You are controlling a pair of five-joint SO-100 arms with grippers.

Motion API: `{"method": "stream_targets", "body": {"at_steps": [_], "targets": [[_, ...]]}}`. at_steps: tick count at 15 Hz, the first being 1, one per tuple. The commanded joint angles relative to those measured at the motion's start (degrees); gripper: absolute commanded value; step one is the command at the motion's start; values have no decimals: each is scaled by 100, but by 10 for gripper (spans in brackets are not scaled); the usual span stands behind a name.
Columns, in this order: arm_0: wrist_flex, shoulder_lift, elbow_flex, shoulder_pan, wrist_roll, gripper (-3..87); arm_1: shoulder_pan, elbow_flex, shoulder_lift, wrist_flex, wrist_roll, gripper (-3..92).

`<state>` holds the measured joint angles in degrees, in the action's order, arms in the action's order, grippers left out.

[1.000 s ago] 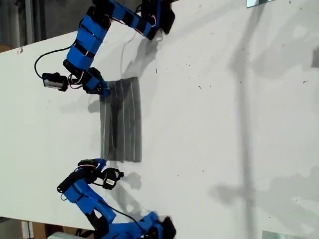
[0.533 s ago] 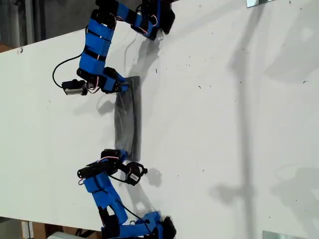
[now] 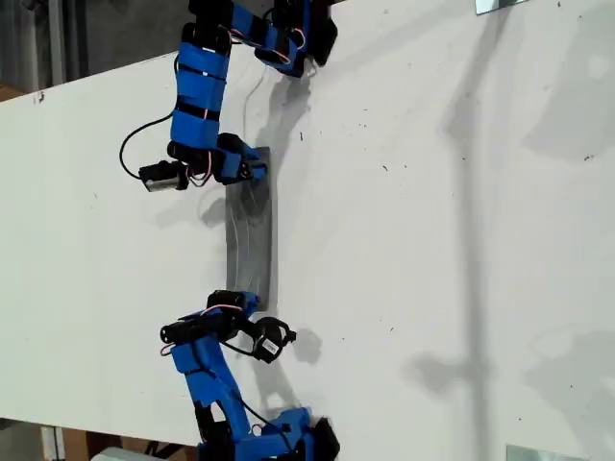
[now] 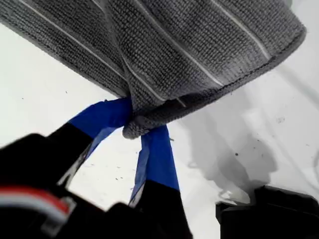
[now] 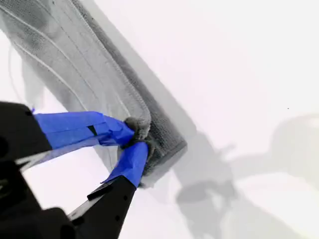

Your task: Grasp corners of a square towel and fold twice.

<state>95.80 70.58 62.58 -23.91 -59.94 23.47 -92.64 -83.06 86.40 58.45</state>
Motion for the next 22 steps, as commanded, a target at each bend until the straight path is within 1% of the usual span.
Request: {"method": "stream_targets", "body": {"at_steps": [1, 2, 3, 5, 9, 10, 13, 14, 15, 16, 18, 20, 21, 22], "targets": [[53, 765, 158, -70, -44, 277, 79, -26, -396, 62, 35, 370], [53, 1037, 246, -193, 26, 322, 246, -35, -396, 62, -18, 397], [62, 1318, 334, -369, 141, 357, 439, 35, -360, 53, -255, 422], [62, 1907, 694, -580, 316, 333, 967, 53, -202, 9, -606, 450], [-18, 2804, 1749, -422, 114, 278, 2285, -387, 765, -527, -1318, 488], [-53, 3006, 1907, -387, 70, 277, 2470, -519, 967, -659, -1380, 494], [-132, 3243, 2083, -360, 0, 275, 2654, -615, 1239, -809, -1477, 504], [-185, 3234, 2153, -343, -26, 275, 2663, -501, 1397, -844, -1608, 323], [-202, 3243, 2232, -281, -79, 275, 2698, -466, 1538, -861, -1564, 22], [-202, 3340, 2364, -167, -176, 274, 2769, -554, 1600, -932, -1529, -1], [-448, 4078, 3076, 193, -589, 274, 3103, -1143, 1327, -1046, -1301, -1], [-853, 5168, 4254, 501, -1116, 274, 3577, -2426, 26, -1415, -1020, -1], [-1081, 5739, 4939, 642, -1424, 274, 3612, -2918, -817, -1371, -888, -1], [-1318, 6363, 5651, 765, -1714, 274, 3410, -3208, -1767, -1063, -624, -1]]}}
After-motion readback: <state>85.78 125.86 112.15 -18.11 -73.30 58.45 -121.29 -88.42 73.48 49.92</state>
